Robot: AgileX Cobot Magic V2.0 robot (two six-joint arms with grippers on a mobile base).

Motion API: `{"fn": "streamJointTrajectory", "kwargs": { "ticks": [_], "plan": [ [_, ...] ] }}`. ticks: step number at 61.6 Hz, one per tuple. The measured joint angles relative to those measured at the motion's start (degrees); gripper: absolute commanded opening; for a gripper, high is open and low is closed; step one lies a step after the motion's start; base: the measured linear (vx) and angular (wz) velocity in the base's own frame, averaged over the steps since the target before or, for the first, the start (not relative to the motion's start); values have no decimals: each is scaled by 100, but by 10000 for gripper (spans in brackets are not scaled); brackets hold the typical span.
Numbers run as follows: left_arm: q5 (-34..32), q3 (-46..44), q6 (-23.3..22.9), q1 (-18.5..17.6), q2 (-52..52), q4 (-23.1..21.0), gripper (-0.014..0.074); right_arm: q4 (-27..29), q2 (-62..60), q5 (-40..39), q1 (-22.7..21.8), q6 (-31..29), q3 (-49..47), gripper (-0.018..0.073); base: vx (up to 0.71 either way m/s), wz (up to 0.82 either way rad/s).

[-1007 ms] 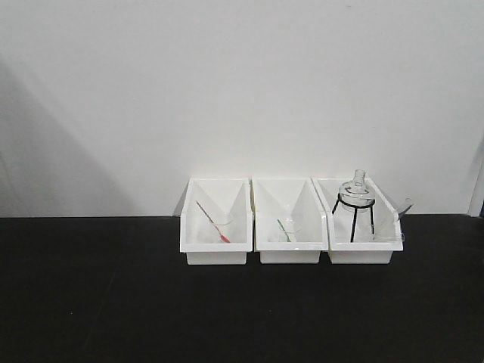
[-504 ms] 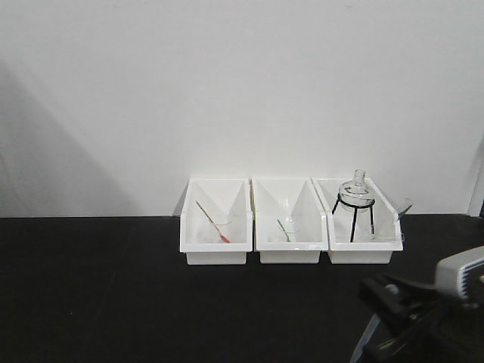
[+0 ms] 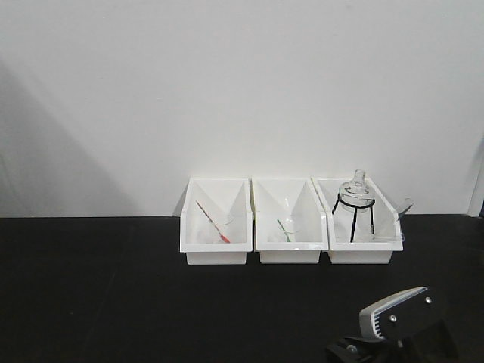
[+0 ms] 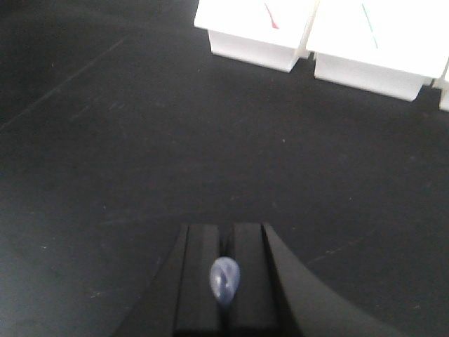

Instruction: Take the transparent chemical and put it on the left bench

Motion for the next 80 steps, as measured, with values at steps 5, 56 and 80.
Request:
{"fn": "streamJointTrajectory", "kwargs": {
  "ticks": [5, 56, 80],
  "plan": [
    [0, 0, 0, 0, 0, 0, -3, 0, 147, -193, 0, 0, 0, 206, 0, 0],
    [0, 0, 0, 0, 0, 0, -3, 6, 334, -87, 0, -20, 0, 553, 0, 0],
    [0, 0, 0, 0, 0, 0, -3, 27, -641, 419, 0, 81, -83, 233, 0, 0]
  ]
}}
